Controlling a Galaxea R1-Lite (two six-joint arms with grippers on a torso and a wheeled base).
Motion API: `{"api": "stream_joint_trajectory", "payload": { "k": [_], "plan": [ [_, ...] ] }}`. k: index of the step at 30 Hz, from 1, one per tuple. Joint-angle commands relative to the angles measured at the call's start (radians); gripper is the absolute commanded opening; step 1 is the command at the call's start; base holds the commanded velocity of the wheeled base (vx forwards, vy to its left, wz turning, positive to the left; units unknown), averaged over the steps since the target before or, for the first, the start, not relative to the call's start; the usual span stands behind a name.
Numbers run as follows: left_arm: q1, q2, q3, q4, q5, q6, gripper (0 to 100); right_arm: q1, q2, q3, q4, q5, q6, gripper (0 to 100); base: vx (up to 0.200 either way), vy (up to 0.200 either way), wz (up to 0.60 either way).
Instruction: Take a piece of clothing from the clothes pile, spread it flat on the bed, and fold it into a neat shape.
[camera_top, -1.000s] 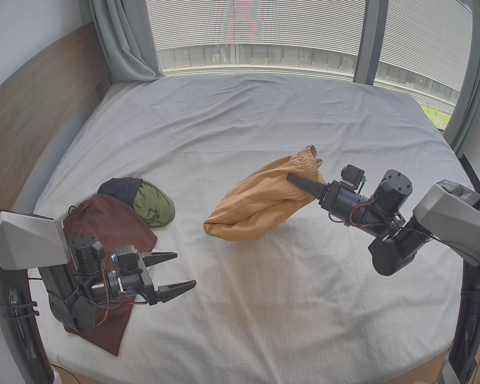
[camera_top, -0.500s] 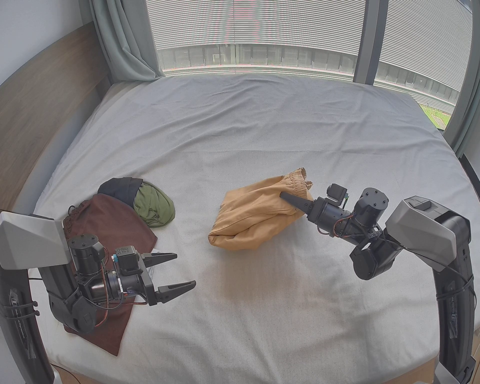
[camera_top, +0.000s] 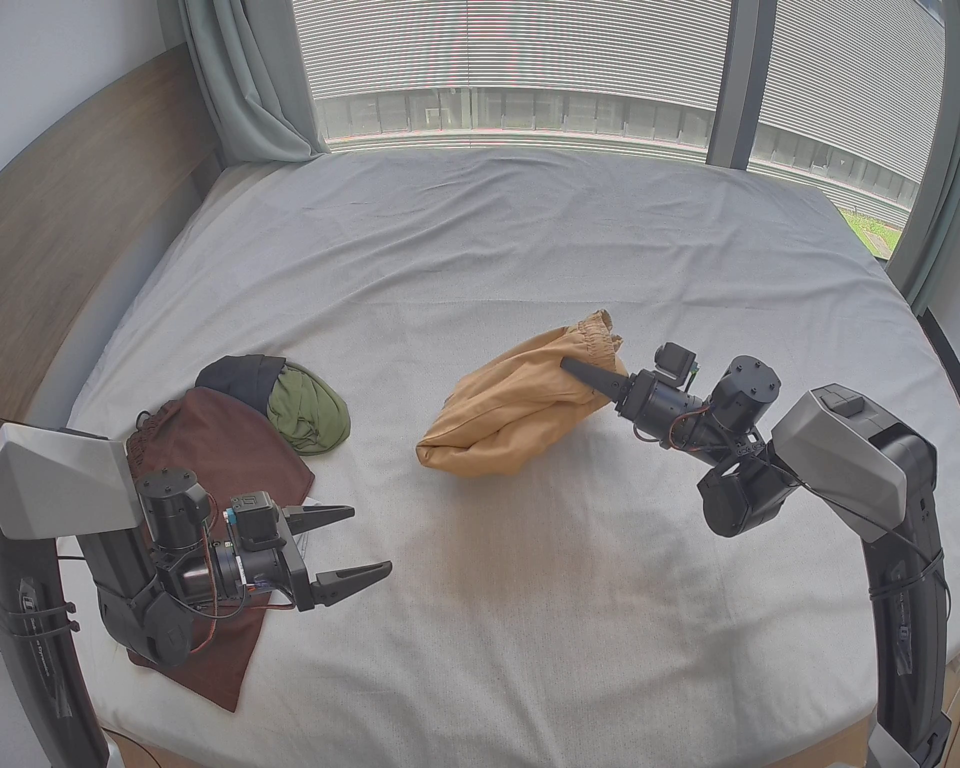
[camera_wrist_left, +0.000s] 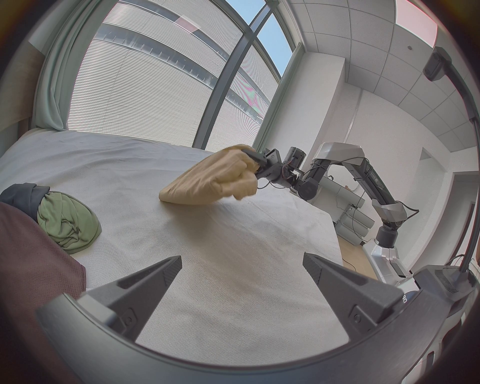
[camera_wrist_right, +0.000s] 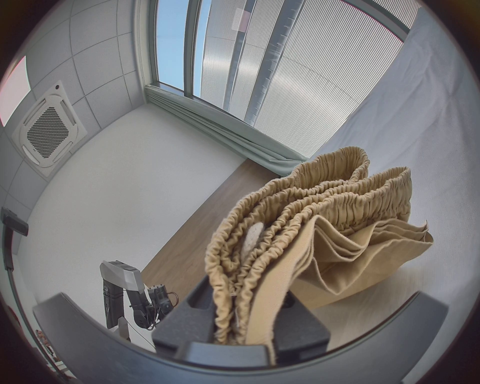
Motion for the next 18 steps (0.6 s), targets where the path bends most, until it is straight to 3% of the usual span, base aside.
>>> {"api": "stream_joint_trajectory", "payload": {
  "k": [1, 8, 18],
  "plan": [
    [0.0, 0.005, 0.0, 0.0, 0.0, 0.0, 100, -0.011, 0.019, -0.111, 0.002, 0.003, 0.032, 0, 0.0, 0.0, 0.0],
    [-0.001, 0.012, 0.0, 0.0, 0.0, 0.0, 100, -0.017, 0.121, -0.291, 0.014, 0.003, 0.07, 0, 0.0, 0.0, 0.0],
    [0.0, 0.017, 0.0, -0.002, 0.0, 0.0, 100, -0.028, 0.236, -0.349, 0.011, 0.003, 0.073, 0, 0.0, 0.0, 0.0]
  ]
}}
